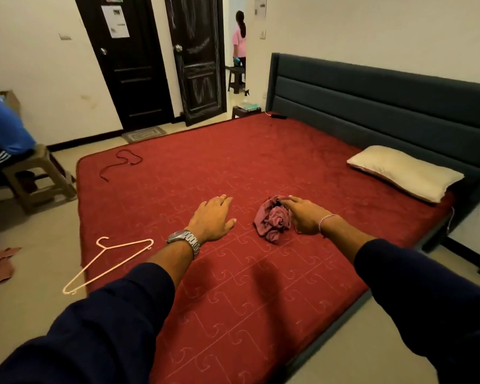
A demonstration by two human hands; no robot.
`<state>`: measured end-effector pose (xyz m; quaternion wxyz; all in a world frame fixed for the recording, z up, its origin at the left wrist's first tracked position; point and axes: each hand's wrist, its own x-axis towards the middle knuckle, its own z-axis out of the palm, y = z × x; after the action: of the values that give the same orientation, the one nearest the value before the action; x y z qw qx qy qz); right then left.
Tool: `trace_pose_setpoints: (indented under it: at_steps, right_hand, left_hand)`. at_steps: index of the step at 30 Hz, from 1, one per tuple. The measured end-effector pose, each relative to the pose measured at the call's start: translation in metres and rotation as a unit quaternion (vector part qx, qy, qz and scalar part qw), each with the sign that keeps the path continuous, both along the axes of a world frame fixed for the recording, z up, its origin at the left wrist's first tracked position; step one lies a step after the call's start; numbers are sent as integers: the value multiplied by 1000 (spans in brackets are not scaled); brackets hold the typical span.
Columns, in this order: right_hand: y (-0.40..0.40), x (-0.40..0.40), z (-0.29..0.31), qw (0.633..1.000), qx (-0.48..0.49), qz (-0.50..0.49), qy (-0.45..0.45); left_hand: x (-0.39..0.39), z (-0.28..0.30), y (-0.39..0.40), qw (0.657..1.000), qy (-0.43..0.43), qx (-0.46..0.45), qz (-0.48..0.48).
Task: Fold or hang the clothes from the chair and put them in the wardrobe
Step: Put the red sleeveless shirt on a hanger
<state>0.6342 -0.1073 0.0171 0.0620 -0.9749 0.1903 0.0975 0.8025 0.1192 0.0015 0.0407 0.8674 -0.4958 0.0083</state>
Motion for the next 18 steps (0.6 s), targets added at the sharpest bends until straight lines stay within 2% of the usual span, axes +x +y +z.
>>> trace_pose_setpoints:
  at_steps: [4,12,18]
  right_hand:
    - [-59,21,-35,1000,10,-5,26]
    - [-157,66,-116,996,45,1,80]
    - [-232,99,-199,987,108,9,121]
  left_hand:
    - [21,-29,-50,998,60,-10,13]
    - [47,-99,-168,990,135,33,12]
    - [59,-183,-258,974,219,59,18]
